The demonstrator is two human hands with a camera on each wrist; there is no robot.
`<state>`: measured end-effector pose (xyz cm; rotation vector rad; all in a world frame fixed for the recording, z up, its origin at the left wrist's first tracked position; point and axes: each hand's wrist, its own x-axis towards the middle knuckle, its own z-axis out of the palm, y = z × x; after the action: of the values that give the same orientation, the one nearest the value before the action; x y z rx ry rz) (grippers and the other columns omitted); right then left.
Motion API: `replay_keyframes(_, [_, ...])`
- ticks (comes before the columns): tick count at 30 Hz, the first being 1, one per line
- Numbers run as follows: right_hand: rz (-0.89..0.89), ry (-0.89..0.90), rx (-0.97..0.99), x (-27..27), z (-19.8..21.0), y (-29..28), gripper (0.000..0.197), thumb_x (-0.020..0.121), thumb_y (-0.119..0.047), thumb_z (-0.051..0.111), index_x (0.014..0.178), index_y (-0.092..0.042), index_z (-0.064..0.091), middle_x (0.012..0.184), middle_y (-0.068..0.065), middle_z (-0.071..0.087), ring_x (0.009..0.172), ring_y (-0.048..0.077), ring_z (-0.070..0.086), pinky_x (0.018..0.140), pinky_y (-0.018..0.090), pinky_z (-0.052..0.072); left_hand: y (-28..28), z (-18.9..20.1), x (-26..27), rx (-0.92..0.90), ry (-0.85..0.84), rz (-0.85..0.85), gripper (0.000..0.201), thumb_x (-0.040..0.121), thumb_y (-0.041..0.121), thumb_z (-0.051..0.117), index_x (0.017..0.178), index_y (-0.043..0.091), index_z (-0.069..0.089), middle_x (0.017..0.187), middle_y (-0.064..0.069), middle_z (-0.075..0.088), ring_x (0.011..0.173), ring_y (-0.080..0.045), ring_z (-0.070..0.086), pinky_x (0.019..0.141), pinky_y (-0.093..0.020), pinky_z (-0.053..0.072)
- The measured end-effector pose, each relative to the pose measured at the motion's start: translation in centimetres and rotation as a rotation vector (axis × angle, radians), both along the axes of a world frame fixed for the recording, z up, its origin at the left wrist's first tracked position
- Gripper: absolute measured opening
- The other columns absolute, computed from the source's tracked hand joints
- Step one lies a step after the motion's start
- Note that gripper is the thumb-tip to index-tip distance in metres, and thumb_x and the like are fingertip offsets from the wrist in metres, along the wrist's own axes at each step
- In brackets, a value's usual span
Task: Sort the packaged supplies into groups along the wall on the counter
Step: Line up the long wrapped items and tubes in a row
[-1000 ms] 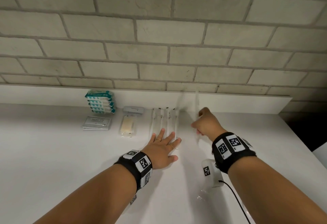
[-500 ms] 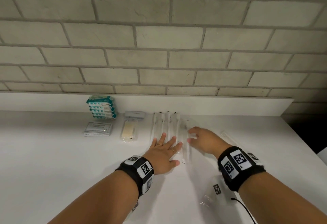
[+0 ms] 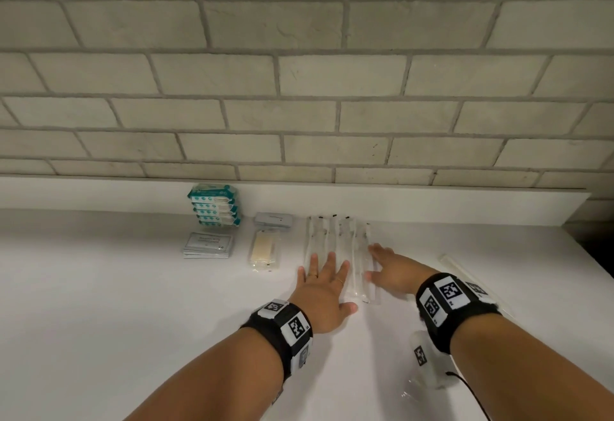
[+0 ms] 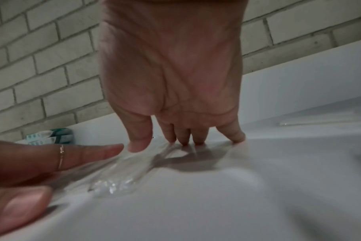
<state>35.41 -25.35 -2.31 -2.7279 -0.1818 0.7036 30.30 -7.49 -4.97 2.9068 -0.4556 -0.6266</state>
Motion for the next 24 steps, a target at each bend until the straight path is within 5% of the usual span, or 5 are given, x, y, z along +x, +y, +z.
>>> replay_keyframes(5, [-0.027,-0.043,-0.055,0.2,0.0,0.5,0.073,0.096,-0.043,0.045,0.154,-0.027,0.002,0.162,-0.001,0.005,0.15,0.02,0.005,0.114,0.062,0.013,0.0,0.0,0.1,0.017,-0.007,-0.045,0.071,0.099,0.051,0.027,0.153,0.025,-0.012,0.158,-0.003,-0.026,0.144,-0.032,-0.026,0.119,-0.049,-0.007])
replay_keyframes(11, [-0.012,-0.023,-0.053,0.9,0.2,0.4,0.072,0.097,-0.039,0.044,0.154,-0.028,0.001,0.163,-0.004,0.001,0.15,0.017,-0.002,0.114,0.063,0.012,0.4,0.0,0.8,0.032,-0.001,-0.055,0.064,0.102,0.044,0.025,0.153,0.028,-0.01,0.158,-0.001,-0.025,0.144,-0.031,-0.026,0.118,-0.048,-0.007])
replay_keyframes(17, [-0.039,0.02,0.002,1.0,0.4,-0.2,0.066,0.099,-0.036,0.04,0.154,-0.026,0.004,0.163,0.003,0.005,0.15,0.021,0.004,0.117,0.057,0.013,0.2,-0.3,0.7,0.011,0.004,-0.047,0.069,0.1,0.05,0.027,0.153,0.028,-0.012,0.158,-0.001,-0.027,0.142,-0.03,-0.029,0.117,-0.048,-0.011])
replay_keyframes(21, [-0.055,0.045,0.083,-0.7,2.2,-0.8,0.054,0.103,-0.033,0.034,0.152,-0.016,0.022,0.156,0.005,0.03,0.143,0.025,0.029,0.114,0.036,0.025,-0.1,0.0,0.1,0.01,-0.111,-0.065,0.072,0.099,0.054,0.028,0.153,0.026,-0.009,0.159,-0.002,-0.023,0.143,-0.029,-0.027,0.118,-0.046,-0.012])
replay_keyframes(24, [-0.053,0.062,0.061,-2.2,3.3,-2.8,0.05,0.102,-0.034,0.037,0.15,-0.02,0.032,0.153,0.003,0.036,0.138,0.024,0.038,0.111,0.031,0.03,-0.8,0.5,-1.0,-0.032,-0.204,-0.092,0.071,0.098,0.054,0.032,0.155,0.024,0.001,0.162,-0.002,-0.012,0.146,-0.029,-0.02,0.12,-0.044,-0.007])
